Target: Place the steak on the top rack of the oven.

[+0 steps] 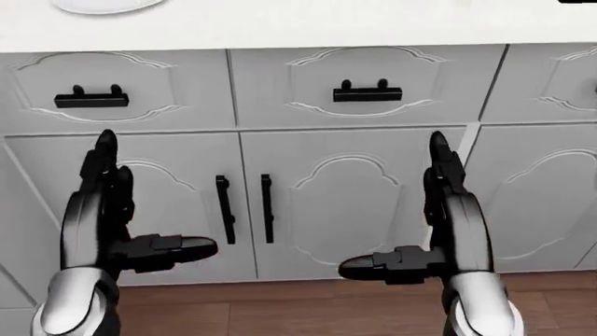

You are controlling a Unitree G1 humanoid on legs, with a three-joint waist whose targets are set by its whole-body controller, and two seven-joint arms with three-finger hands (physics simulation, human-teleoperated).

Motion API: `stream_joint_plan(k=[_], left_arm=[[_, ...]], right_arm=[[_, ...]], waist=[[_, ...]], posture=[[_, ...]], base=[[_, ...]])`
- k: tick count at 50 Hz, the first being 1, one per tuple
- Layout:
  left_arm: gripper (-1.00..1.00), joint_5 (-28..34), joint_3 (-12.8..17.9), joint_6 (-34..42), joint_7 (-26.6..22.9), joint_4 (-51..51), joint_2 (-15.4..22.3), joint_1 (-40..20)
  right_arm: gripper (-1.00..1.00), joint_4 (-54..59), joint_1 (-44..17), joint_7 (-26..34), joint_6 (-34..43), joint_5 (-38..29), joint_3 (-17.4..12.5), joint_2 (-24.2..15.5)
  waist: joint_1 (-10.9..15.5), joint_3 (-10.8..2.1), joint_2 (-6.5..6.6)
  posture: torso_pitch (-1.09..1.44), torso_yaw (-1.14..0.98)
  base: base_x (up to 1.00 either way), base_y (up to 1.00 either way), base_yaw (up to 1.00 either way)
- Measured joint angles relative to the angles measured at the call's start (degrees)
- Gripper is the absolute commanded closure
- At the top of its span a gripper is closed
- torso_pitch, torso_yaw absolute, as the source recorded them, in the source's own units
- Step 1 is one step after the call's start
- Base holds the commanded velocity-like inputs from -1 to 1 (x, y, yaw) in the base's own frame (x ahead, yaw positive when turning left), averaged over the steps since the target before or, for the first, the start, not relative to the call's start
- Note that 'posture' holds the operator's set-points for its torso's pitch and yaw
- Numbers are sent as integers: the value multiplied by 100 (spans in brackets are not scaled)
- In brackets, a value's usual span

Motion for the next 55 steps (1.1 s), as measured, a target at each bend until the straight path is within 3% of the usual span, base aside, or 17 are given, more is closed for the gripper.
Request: stream_joint_plan(k=[11,19,37,42,46,55], left_arm=[[-100,-393,102,1170,123,-355,226,-833],[-100,-695,242,1546,237,-429,481,-1345],[-100,-986,303,2542,285,-942,765,-1992],[-100,-1128,374,2794,311,-698,968,-2547],[-100,-1200,346,2934,287,-900,1053,-2703],[-100,-1310,416,3350,353,-1077,1145,-2951]], right_arm=[[-100,-731,-753,18,1537,-40,-284,-346],[-100,-1107,-1216,136,2278,-180,-323,-587],[-100,-1904,-2257,381,3743,101,-505,-933],[-100,-1955,-2590,281,3937,223,-644,-1076],[-100,-2089,-2590,223,4053,356,-633,-1120],[-100,-2336,-3269,90,4603,639,-694,-1371]], waist=[[22,-8,-7],[16,9,0],[33,66,13],[28,63,-8],[23,72,3],[11,130,9]], posture=[[0,0],[0,0],[0,0],[0,0],[0,0],[0,0]], base=[[0,0,0],[0,0,0],[0,0,0],[0,0,0],[0,0,0],[0,0,0]])
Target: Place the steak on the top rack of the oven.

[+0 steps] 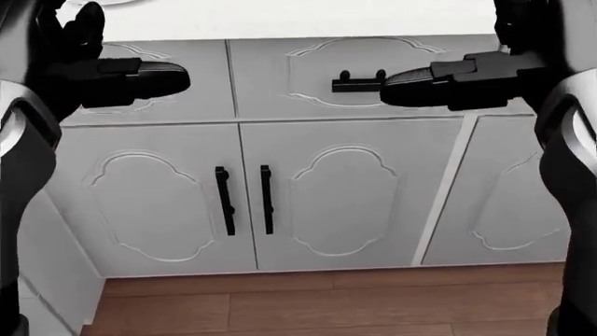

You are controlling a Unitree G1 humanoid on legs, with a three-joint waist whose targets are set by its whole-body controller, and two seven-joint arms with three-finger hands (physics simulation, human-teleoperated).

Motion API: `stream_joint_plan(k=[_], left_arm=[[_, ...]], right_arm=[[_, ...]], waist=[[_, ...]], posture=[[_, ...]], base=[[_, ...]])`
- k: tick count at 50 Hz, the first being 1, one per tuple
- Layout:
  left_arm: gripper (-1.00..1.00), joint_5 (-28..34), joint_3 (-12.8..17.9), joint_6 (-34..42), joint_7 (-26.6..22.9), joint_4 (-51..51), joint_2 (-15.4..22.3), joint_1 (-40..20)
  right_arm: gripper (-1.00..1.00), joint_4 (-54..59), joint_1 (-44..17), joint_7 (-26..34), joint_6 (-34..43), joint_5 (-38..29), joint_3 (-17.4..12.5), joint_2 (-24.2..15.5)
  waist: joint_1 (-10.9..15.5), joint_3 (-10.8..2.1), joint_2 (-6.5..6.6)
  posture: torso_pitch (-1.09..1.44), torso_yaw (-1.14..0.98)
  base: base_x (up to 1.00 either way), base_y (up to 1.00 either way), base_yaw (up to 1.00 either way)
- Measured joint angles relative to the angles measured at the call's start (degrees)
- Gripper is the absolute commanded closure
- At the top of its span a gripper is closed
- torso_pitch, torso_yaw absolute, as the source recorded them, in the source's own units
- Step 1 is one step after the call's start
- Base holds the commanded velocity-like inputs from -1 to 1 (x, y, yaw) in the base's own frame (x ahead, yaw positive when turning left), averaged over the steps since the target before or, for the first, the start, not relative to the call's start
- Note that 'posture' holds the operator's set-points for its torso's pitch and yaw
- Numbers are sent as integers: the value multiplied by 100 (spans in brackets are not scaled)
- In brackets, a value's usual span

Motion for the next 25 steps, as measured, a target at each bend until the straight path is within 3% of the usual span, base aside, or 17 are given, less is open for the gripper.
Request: stream_joint_plan(k=[15,22,25], left_arm=[[-100,-501,211,380,474,-597,277,-175],[-100,-652,99,392,555,-724,298,-228],[-100,-656,116,339,530,-682,320,-222]], right_arm=[[-100,-113,-217,-181,276,293,34,27],[-100,-316,-311,-340,435,465,-113,-52],[-100,-349,-334,-378,404,526,-87,-56]], waist=[[7,59,12],[-59,-50,170],[-53,-37,124]], posture=[[0,0],[0,0],[0,0]], base=[[0,1,0],[3,11,0],[5,12,0]])
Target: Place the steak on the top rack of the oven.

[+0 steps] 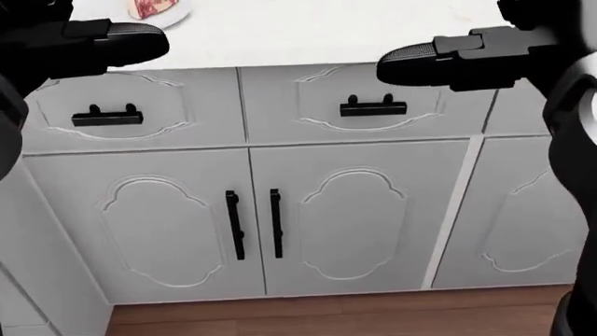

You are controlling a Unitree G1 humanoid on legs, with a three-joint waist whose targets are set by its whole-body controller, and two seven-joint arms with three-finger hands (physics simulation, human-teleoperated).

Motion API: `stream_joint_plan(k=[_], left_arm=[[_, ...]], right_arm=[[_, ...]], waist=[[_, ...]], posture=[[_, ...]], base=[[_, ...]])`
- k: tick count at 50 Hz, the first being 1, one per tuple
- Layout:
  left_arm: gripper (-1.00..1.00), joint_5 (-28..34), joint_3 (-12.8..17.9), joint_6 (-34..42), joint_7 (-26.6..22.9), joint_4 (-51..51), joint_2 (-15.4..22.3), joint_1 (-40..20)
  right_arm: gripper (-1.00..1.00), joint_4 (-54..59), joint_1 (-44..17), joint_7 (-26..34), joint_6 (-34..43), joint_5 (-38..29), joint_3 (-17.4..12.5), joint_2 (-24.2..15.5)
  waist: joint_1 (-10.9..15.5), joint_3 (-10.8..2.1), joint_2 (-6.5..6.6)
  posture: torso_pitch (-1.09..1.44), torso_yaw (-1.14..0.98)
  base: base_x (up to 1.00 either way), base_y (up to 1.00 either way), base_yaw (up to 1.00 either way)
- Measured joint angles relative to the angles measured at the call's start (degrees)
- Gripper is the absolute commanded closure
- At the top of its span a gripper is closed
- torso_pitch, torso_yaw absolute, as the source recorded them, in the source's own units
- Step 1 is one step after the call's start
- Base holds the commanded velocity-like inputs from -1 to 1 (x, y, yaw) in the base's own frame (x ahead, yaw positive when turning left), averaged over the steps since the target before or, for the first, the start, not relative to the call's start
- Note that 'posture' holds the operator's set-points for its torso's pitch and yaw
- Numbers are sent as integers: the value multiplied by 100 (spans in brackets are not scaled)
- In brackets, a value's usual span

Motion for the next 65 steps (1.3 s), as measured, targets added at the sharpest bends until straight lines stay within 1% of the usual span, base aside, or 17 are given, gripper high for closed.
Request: stream_joint_plan(k=[6,8,12,15,19,24,29,32,39,43,45,50,56,59,60,63,65], left_arm=[[-100,45,72,75,43,43,7,59],[-100,25,-4,97,25,44,-44,78],[-100,-36,-106,117,-40,88,-79,74],[-100,-31,-52,101,-38,67,-57,34],[-100,-3,-2,51,-26,25,-12,19],[-100,50,95,119,28,147,6,118],[-100,-7,89,84,11,109,24,60],[-100,-31,102,59,17,96,41,33],[-100,-102,-25,103,-29,215,-7,94],[-100,-70,-1,-13,-37,169,11,55],[-100,-61,4,-29,-37,160,16,41],[-100,-7,111,69,10,239,53,145],[-100,-36,75,80,-4,90,51,105],[-100,-34,85,70,-6,81,59,67],[-100,-33,68,59,-6,67,15,85],[-100,-68,-54,90,-51,175,-26,122],[-100,-79,-60,126,-65,220,-18,113]], right_arm=[[-100,38,9,-10,-34,143,127,5],[-100,57,45,-29,0,142,79,-33],[-100,123,79,-94,28,82,2,-53],[-100,74,4,-97,-11,93,25,-59],[-100,39,-19,-86,-90,126,59,-34],[-100,100,71,-32,31,221,189,14],[-100,46,12,-51,-60,174,141,-3],[-100,35,2,-47,-107,168,138,4],[-100,123,82,-82,-45,115,47,-28],[-100,49,55,-68,-107,132,39,-49],[-100,61,26,-61,-116,138,41,-60],[-100,140,112,-2,-78,217,205,22],[-100,23,55,-13,-108,204,114,-4],[-100,-28,25,-24,-115,211,91,-20],[-100,-23,59,-27,-122,211,67,-41],[-100,84,129,-65,-69,168,16,-47],[-100,139,113,-72,-74,152,31,-46]], waist=[[34,80,-299],[5,112,-191],[-21,50,-240],[-1,64,-93],[-4,47,259],[51,86,137],[25,82,-160],[50,52,-431],[4,69,-264],[-34,98,56],[-54,55,316],[62,95,208],[90,94,-162],[119,47,-459],[67,61,-390],[3,84,-403],[3,69,-333]], posture=[[0,0],[0,0],[0,0],[0,0],[0,0],[0,0],[0,0],[0,0],[0,0],[0,0],[0,0],[0,0],[0,0],[0,0],[0,0],[0,0],[0,0]], base=[[5,13,0],[5,14,0],[5,14,0],[5,14,0],[6,14,0],[7,13,0],[10,14,0],[13,13,0],[17,12,0],[17,12,0],[18,12,0],[18,12,0],[21,9,0],[22,9,0],[21,9,0],[22,8,0],[22,8,0]])
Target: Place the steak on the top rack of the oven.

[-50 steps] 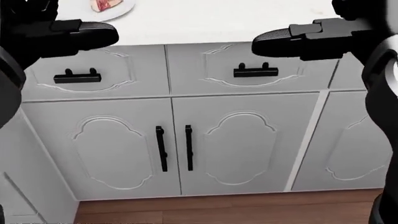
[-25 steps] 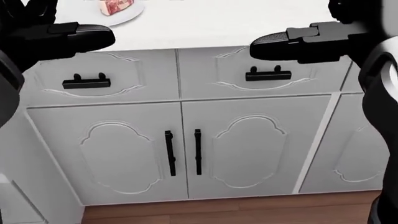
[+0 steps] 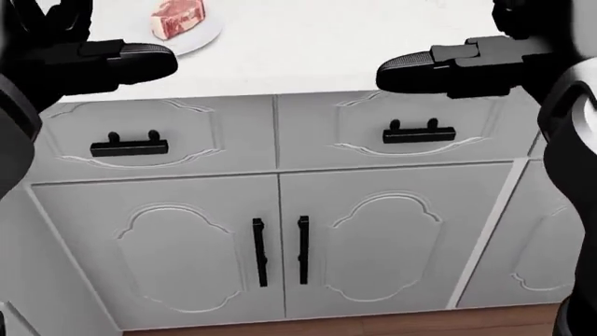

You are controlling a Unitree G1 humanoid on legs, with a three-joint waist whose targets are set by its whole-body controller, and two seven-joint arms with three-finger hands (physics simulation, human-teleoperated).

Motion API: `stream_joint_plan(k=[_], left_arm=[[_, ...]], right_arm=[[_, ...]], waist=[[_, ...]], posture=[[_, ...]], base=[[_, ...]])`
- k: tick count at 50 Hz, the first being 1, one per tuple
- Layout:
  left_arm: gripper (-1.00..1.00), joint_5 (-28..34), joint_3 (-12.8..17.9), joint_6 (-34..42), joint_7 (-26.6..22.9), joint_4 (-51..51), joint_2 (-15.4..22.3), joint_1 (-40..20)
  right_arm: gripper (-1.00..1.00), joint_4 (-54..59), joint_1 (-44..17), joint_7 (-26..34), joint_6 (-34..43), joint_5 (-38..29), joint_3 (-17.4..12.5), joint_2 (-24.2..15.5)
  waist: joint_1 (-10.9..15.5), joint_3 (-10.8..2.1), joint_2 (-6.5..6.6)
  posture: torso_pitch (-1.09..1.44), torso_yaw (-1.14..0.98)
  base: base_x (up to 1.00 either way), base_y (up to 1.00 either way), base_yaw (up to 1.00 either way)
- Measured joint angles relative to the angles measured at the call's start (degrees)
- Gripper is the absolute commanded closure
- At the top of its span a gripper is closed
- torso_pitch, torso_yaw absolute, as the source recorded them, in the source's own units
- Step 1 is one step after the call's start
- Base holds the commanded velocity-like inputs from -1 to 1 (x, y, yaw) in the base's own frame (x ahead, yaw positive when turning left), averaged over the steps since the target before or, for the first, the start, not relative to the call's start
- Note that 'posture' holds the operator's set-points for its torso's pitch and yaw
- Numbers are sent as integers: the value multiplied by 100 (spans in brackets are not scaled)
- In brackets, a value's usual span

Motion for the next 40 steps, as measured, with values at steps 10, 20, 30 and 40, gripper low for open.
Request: stream_joint_plan(k=[10,20,30,40], left_arm=[[-100,94,134,-164,1,13,52,42],[-100,30,174,23,80,-229,78,-67],[-100,-7,41,59,47,-135,-9,-44],[-100,65,176,31,118,-21,64,11]], right_arm=[[-100,15,43,52,-113,25,162,94],[-100,-168,-90,76,-48,41,96,38],[-100,-51,-32,60,-20,-60,80,6],[-100,-12,-17,153,35,-15,207,84]], waist=[[45,60,605],[136,-20,-13],[-12,39,231],[70,1,495]], posture=[[0,0],[0,0],[0,0],[0,0]], base=[[22,8,0],[22,8,0],[22,9,0],[22,10,0]])
